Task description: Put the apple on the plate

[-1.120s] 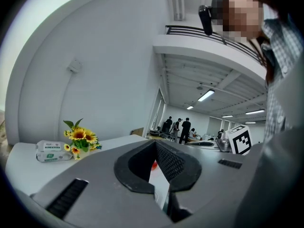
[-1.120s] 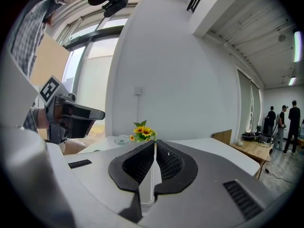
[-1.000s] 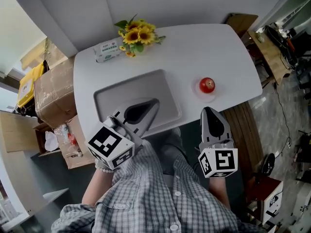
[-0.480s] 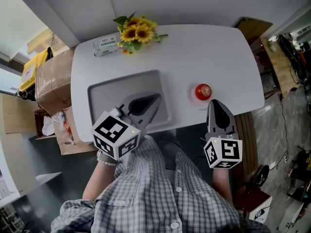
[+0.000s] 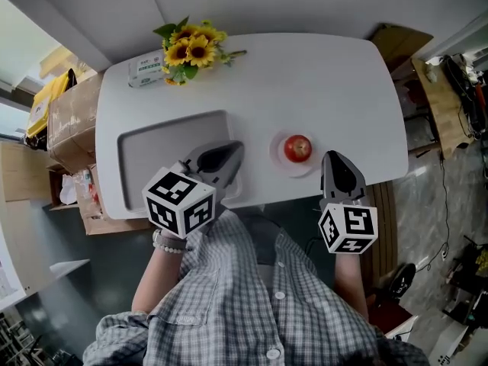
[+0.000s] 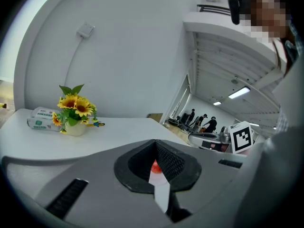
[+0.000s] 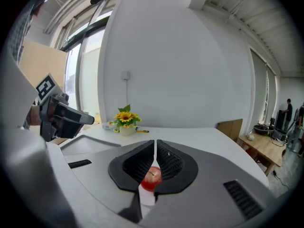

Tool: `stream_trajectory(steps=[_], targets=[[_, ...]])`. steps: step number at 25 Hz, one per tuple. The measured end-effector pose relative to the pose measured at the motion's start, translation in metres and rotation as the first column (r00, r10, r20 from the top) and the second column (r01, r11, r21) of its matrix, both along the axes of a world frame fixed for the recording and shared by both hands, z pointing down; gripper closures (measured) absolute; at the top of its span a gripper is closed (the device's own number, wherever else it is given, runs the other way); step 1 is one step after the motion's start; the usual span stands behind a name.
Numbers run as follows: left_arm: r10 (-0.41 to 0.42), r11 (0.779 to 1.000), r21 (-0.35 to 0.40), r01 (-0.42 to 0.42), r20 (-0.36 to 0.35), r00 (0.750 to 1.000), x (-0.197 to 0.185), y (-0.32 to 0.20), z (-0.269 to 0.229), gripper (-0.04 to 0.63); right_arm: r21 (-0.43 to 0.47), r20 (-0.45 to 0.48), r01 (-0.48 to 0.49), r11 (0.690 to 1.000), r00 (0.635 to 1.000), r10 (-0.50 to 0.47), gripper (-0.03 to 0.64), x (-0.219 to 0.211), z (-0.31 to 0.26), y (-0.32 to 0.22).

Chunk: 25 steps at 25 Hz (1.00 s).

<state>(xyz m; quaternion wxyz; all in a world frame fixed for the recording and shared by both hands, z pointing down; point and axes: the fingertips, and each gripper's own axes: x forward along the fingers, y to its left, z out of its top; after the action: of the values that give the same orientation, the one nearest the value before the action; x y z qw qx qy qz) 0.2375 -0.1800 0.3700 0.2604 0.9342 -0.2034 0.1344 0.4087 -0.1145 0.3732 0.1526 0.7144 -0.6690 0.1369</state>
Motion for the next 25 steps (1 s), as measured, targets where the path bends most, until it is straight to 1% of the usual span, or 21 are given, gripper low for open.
stream_trajectory(steps=[2,6,12,15,17,21,25], targets=[[0.001,1.000,-0.010,0.000,0.033,0.999,0.012,-0.002,0.010,0.586,-0.034,0.019,-0.002,0.999,1.000,0.003,0.588,0.013,0.013,-0.002],[0.016,0.999,-0.042,-0.013,0.075,0.997,0.038,-0.008,0.029,0.586,-0.093,0.042,0.012,0.996,0.999,-0.008,0.588,0.035,0.037,-0.007],[0.060,0.995,-0.091,-0.045,0.177,0.982,0.069,-0.010,0.066,0.585,-0.186,0.057,0.031,0.982,0.998,-0.021,0.588,0.056,0.081,-0.013],[0.076,0.989,-0.139,-0.047,0.213,0.974,0.079,-0.009,0.088,0.584,-0.250,0.065,0.055,0.967,0.997,-0.040,0.586,0.060,0.107,-0.012],[0.095,0.983,-0.177,-0.052,0.243,0.965,0.083,-0.007,0.105,0.584,-0.297,0.095,0.066,0.953,0.995,-0.039,0.586,0.059,0.125,-0.010],[0.127,0.969,-0.240,-0.053,0.302,0.945,0.087,0.001,0.137,0.584,-0.394,0.159,0.094,0.914,0.987,-0.033,0.584,0.056,0.159,-0.001],[0.100,0.967,-0.254,-0.011,0.340,0.935,0.089,-0.001,0.159,0.584,-0.428,0.202,0.117,0.896,0.979,-0.031,0.577,0.056,0.179,0.001]])
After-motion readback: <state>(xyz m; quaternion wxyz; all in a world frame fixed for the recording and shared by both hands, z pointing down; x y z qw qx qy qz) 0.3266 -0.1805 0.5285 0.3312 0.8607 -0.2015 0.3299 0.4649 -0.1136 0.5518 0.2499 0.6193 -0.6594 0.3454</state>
